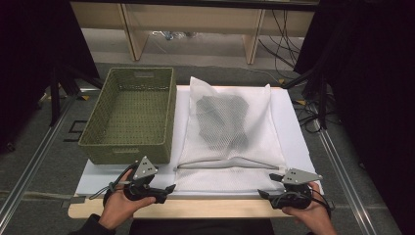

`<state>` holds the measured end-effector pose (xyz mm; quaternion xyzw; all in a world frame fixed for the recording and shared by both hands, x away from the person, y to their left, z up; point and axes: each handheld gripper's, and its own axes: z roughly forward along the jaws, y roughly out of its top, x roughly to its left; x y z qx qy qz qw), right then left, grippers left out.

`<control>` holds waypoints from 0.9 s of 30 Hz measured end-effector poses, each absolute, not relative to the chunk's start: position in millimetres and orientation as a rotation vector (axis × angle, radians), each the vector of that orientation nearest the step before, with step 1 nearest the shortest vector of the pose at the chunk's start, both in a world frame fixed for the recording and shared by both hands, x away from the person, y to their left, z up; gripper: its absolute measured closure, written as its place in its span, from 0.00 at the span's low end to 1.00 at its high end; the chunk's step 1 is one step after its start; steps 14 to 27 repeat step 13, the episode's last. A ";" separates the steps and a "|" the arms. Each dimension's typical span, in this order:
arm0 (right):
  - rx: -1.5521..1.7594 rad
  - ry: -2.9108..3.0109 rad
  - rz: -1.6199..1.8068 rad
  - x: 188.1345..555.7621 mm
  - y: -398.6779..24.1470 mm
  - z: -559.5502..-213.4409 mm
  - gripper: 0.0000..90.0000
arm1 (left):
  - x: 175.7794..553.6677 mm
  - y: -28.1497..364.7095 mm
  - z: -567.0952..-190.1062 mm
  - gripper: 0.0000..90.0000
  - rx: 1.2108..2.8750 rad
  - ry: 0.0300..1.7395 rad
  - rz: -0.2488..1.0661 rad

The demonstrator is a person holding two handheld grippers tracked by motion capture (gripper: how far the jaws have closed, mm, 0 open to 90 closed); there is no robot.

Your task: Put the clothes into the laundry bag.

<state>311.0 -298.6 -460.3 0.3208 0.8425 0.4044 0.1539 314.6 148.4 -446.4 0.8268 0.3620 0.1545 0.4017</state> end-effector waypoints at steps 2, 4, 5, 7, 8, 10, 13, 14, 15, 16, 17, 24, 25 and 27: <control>0.928 2.412 1.154 311.0 -299.0 -460.4 0.32 | 314.7 148.3 -446.0 0.18 2.088 0.911 0.386; 0.922 2.415 1.154 311.8 -299.1 -460.3 0.33 | 315.1 148.7 -446.0 0.18 2.090 0.912 0.385; 0.915 2.419 1.147 312.1 -299.0 -460.6 0.33 | 315.1 148.5 -446.8 0.18 2.084 0.920 0.385; 0.914 2.419 1.145 312.1 -299.0 -460.7 0.33 | 315.3 148.6 -446.9 0.18 2.085 0.915 0.383; 0.913 2.419 1.143 312.2 -298.9 -460.8 0.33 | 315.6 148.4 -447.0 0.18 2.084 0.912 0.387; 0.905 2.419 1.141 312.9 -299.1 -460.7 0.33 | 315.6 148.2 -447.3 0.18 2.081 0.916 0.378; 0.910 2.419 1.137 312.8 -299.3 -460.9 0.33 | 316.7 148.8 -447.2 0.18 2.095 0.915 0.392; 0.910 2.419 1.137 312.8 -299.3 -460.9 0.33 | 316.7 148.8 -447.2 0.18 2.095 0.915 0.392; 0.910 2.419 1.137 312.8 -299.3 -460.9 0.33 | 316.7 148.8 -447.2 0.18 2.095 0.915 0.392; 0.910 2.419 1.137 312.8 -299.3 -460.9 0.33 | 316.7 148.8 -447.2 0.18 2.095 0.915 0.392; 0.910 2.419 1.137 312.8 -299.3 -460.9 0.33 | 316.7 148.8 -447.2 0.18 2.095 0.915 0.392; 0.910 2.419 1.137 312.8 -299.3 -460.9 0.33 | 316.7 148.8 -447.2 0.18 2.095 0.915 0.392; 0.910 2.419 1.137 312.8 -299.3 -460.9 0.33 | 316.7 148.8 -447.2 0.18 2.095 0.915 0.392; 0.910 2.419 1.137 312.8 -299.3 -460.9 0.33 | 316.7 148.8 -447.2 0.18 2.095 0.915 0.392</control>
